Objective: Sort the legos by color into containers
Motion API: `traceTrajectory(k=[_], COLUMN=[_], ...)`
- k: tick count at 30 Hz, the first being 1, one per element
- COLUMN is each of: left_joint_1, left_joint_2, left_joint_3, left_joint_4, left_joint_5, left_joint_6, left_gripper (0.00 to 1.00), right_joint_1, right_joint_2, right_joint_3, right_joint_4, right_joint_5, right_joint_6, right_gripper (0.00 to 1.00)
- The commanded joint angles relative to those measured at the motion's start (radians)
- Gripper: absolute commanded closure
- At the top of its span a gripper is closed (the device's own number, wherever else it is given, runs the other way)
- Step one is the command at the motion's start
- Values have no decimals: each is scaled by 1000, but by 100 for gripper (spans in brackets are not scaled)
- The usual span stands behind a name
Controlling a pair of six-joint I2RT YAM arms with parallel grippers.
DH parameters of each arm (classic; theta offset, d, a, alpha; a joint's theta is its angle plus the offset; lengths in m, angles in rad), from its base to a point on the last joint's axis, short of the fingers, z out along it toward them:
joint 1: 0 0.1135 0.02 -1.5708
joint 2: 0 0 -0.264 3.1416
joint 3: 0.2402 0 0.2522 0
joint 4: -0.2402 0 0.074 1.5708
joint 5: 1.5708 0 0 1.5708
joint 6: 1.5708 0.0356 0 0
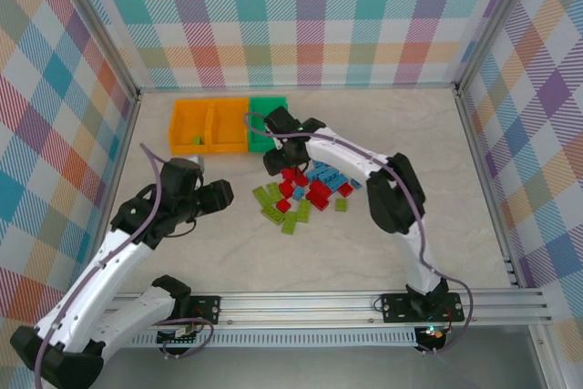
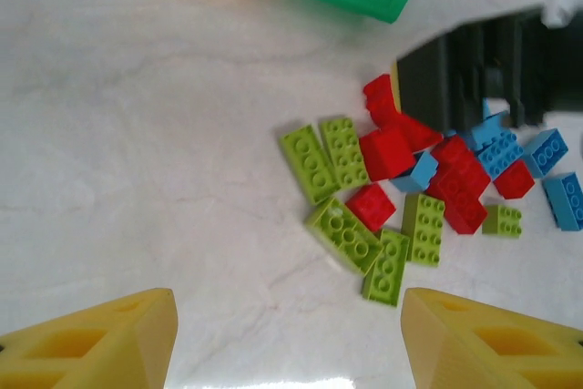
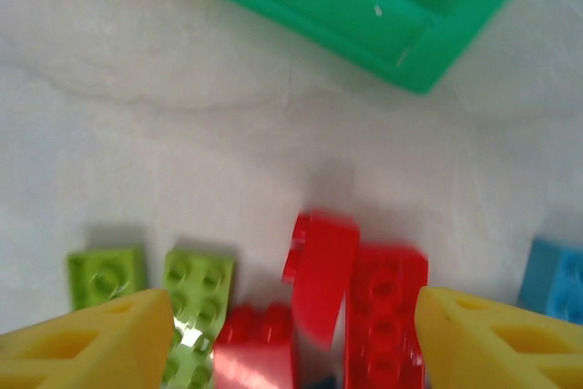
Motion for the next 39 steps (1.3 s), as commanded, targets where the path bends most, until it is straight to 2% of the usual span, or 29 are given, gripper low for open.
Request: traceTrajectory(k=[1, 5, 7, 15, 19, 24, 26, 29, 34, 39], left_joint_1=[-13, -15, -15, -15, -14, -15, -15, -15, -15, -15], left_joint_2=[-78, -142, -165, -220, -222, -211, -204, -197, -211, -221], left_joint_3=[-24, -37, -39, -60, -58, -58, -56, -53, -56, -50], left_joint_4=[-87, -145, -169, -202, -190, -158, -153, -152, -157, -157], left_joint_5=[7, -19, -28, -37, -40, -38, -40, -43, -46, -55], left_joint_6=[-34, -43, -54, -79, -86, -90, -89, -87, -90, -100], left_gripper=[33, 32, 30, 20, 11, 5, 4, 3, 1, 1], right_joint_1=[-1, -3, -5, -5, -5, -5, -5, -5, -5, -13], right_joint_2=[101, 172, 180, 186, 180, 153, 147, 112, -82, -212], right_joint_3=[143, 214, 209, 156, 130, 76, 71, 63, -73, -186], right_joint_4=[-112, -141, -139, -105, -105, -85, -83, -75, 115, 391], right_joint_5=[83, 97, 86, -40, -41, -34, -33, -32, -78, -18], right_joint_6=[-80, -92, -86, -37, -30, -38, -38, -33, -33, -56], right_gripper=[34, 39, 45, 65, 67, 65, 70, 85, 85, 85])
